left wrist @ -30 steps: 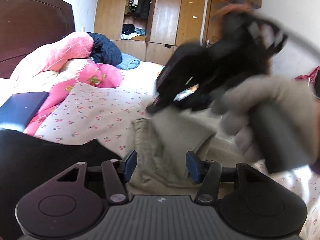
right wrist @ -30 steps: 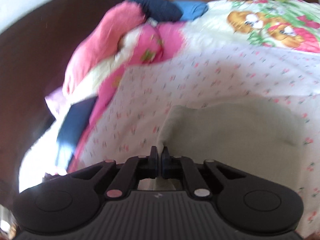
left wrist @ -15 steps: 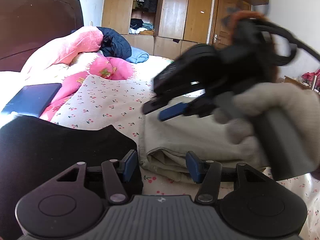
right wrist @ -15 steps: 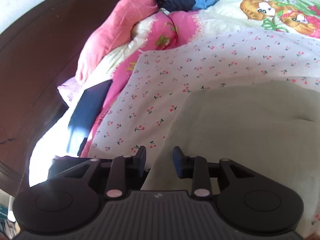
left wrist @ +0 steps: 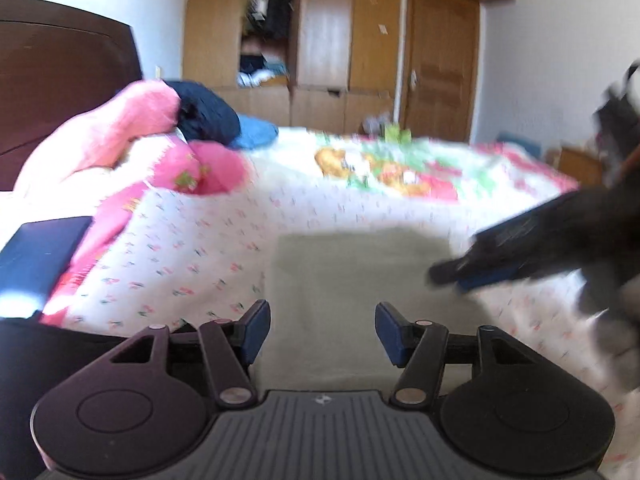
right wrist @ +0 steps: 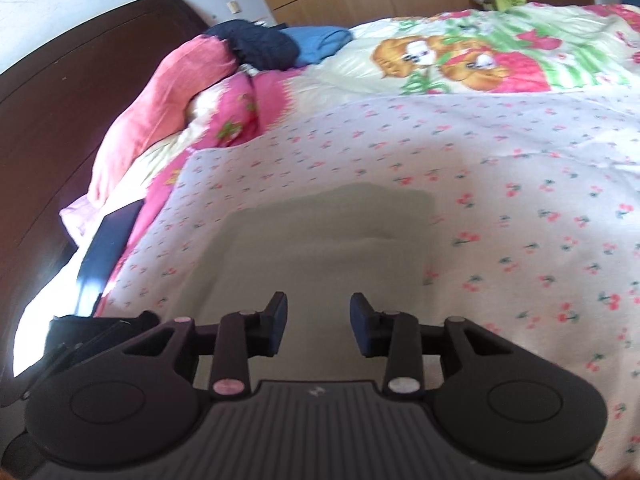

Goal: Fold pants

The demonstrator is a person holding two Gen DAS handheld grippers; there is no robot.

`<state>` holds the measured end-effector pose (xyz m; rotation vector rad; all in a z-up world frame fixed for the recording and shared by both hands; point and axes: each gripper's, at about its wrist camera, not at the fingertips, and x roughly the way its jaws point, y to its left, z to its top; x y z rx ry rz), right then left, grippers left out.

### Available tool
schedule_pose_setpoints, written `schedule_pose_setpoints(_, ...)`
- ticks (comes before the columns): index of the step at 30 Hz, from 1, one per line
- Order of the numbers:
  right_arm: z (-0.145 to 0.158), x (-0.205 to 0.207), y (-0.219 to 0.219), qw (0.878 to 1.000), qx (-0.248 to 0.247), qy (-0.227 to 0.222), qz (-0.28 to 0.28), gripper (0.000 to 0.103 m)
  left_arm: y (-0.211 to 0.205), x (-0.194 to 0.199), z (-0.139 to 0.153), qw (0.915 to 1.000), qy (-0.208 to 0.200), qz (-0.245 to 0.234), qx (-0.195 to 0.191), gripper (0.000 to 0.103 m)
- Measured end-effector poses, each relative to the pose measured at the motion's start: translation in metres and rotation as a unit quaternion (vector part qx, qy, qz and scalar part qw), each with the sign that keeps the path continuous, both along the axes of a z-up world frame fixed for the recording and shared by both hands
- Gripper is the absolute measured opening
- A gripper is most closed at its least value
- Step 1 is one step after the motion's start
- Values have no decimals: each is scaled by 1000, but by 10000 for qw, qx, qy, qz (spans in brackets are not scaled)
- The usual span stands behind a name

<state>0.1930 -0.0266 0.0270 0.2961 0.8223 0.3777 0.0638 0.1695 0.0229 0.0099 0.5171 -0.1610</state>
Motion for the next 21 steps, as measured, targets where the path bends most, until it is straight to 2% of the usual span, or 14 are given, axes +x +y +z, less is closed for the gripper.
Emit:
schedule_pose_setpoints(2, -4, 4, -15, 9999, -6, 10, -162, 37, -8, 15, -12, 9990, 188, -64, 413, 70)
schedule_pose_setpoints(4, -12, 7, -29, 9995, 57, 107, -295, 38, -10, 30, -27, 9954, 559, -3, 776, 70)
schedule_pose_setpoints(6, -22, 10, -39, 9989, 102, 245, -378, 40, -2, 42, -37, 9934, 1013, -70, 527, 71)
schedule_pose_setpoints(9, -37, 19, -51, 9965, 536, 522, -382, 42, 12, 50, -32, 9913, 1319, -57, 6, 72)
schedule_pose_setpoints(12, -41, 39, -57, 9936, 891, 519, -453, 43, 11, 50, -28, 9916, 1294, -29, 55, 72)
schedule_pose_setpoints(17, -52, 74, -68, 9838, 1537, 702, -600, 48, -12, 47, -30, 9918, 1077, -276, 630, 72)
schedule_pose_setpoints(19, -54, 80, -70, 9824, 1627, 662, -629, 30, -19, 47, -34, 9906, 1036, -339, 827, 73)
schedule_pose_setpoints(20, -54, 83, -71, 9813, 1690, 695, -599, 13, -19, 47, -35, 9903, 1036, -357, 853, 73)
schedule_pose_setpoints(21, -54, 86, -72, 9792, 1793, 743, -591, 12, -18, 49, -35, 9904, 1062, -364, 810, 73)
